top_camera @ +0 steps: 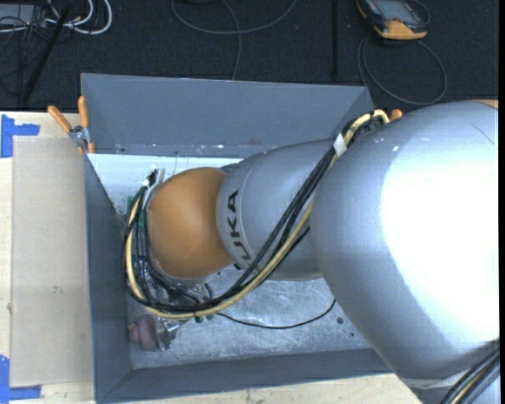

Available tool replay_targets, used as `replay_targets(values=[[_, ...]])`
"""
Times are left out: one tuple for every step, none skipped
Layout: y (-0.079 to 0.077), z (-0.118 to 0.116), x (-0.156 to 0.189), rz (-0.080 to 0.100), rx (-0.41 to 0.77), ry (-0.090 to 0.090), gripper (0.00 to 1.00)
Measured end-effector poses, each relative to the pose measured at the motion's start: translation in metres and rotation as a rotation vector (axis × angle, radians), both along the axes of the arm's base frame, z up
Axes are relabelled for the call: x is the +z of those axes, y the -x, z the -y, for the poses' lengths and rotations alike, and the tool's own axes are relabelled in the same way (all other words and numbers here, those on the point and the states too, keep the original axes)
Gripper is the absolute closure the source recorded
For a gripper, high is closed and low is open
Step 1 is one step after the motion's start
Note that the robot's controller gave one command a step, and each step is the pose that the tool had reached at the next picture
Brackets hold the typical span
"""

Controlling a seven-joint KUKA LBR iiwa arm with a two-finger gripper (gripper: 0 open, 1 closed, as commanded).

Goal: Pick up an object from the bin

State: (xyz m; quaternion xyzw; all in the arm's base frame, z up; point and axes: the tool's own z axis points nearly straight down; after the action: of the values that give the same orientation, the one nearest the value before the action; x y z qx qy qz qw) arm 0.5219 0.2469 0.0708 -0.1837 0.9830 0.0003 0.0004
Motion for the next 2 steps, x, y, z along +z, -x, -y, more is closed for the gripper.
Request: replay_targets(values=[[0.001, 0.002, 0.003, -0.003, -0.004, 0.002, 1.0], [-0.019, 0.012, 0.094, 0.008, 0.007, -0.003, 1.0]])
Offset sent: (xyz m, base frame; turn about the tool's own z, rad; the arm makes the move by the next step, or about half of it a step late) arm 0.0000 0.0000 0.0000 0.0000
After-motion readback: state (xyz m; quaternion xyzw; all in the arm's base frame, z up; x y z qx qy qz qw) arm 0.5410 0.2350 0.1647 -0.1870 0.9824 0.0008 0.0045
